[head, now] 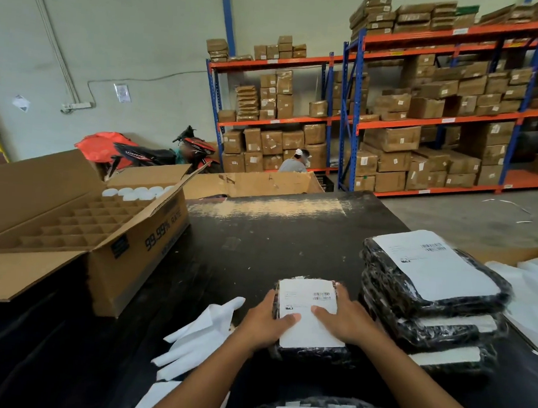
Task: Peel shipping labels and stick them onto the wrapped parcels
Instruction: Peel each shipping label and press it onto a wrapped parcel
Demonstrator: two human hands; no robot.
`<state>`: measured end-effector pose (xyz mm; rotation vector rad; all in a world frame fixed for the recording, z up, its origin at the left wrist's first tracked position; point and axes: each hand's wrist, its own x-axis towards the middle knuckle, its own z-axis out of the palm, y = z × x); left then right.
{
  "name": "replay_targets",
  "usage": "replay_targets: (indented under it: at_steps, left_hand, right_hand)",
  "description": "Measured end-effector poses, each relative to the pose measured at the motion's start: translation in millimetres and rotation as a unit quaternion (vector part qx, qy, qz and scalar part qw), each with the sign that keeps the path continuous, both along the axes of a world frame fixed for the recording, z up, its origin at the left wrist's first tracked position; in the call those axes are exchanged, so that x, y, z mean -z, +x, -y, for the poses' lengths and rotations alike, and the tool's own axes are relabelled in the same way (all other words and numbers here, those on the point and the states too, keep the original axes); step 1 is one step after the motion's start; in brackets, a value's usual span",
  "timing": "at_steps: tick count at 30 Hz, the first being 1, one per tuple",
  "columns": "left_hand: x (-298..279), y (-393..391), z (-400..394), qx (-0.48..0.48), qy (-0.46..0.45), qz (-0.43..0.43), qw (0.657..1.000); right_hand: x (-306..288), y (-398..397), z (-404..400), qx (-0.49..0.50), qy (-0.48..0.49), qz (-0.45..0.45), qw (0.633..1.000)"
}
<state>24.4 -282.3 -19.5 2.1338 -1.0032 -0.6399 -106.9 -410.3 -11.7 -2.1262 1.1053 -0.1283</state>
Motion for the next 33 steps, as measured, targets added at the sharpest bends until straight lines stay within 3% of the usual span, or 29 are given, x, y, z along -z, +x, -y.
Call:
replay_targets:
  at_steps: [4, 9, 20, 25, 33]
  left_hand:
    - [-0.9, -5.5, -3.8, -0.016, -0.008, -0.027, 0.999]
    - [-23.6, -16.1, -14.0, -0.01, -0.031, 0.0, 0.999]
    - [-129.7, -54.7, -76.0, 0.007, -0.126, 0.118, 0.985]
    - [-153.1, -84.5, -124.6, 0.03, -0.123, 0.131, 0.983]
    - [-140.1, -138.0, -182.2, 0.075, -0.127, 0.092, 0.985]
  right_hand:
    - [-5.0, -5.6, -9.3, -0.009, 0.006, 0.015, 1.0]
    - [-20.6, -15.6, -18.9, -0.035, -0.011, 0.064, 0.997]
    - [-129.2, -61.6, -92.6, -0.026, -0.118, 0.133, 0.984]
    - [-156.6, -100.4, -146.7, -0.029, -0.141, 0.122, 0.982]
    - [-156.6, -161.5, -198.4, -0.007, -0.133, 0.063, 0.989]
